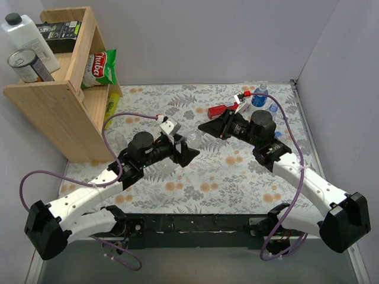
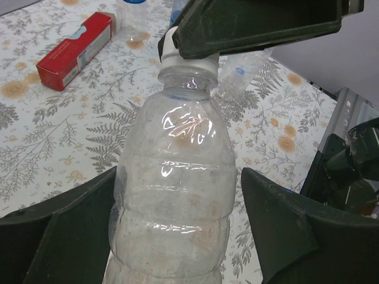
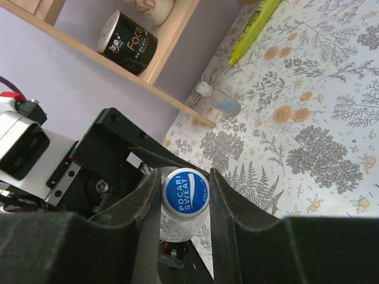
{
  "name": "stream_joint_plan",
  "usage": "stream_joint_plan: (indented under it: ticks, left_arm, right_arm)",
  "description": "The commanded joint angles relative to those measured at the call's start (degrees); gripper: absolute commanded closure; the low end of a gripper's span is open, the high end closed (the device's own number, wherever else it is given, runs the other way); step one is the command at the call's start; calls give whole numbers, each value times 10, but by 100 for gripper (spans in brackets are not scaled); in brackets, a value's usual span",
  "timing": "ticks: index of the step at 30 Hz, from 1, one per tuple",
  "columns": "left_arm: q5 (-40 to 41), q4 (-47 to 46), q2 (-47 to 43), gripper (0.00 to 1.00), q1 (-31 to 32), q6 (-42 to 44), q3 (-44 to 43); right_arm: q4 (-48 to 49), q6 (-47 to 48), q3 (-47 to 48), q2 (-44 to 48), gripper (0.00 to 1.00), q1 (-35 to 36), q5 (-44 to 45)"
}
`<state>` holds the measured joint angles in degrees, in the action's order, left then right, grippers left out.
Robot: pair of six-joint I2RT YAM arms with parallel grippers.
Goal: Unscrew the bottle caps
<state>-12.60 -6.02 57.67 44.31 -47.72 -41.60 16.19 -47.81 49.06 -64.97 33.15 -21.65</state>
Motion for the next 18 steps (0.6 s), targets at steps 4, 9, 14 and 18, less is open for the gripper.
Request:
stream_joint_plan:
  ticks: [4, 9, 14, 18]
  left_arm:
    - [-71, 13, 32, 28, -1, -4, -26]
    - [-102, 10, 41, 56, -1, -11, -30]
    - [-189, -15, 38, 66, -15, -25, -26]
    - [-320, -66, 39, 68, -52, -54, -15]
  right_arm:
    - [42, 27, 21, 14, 99, 3, -23]
    - [37, 93, 38, 8, 99, 3, -57]
    - [19, 172, 61, 2, 99, 3, -128]
    - [23, 238, 69, 1, 99, 4, -240]
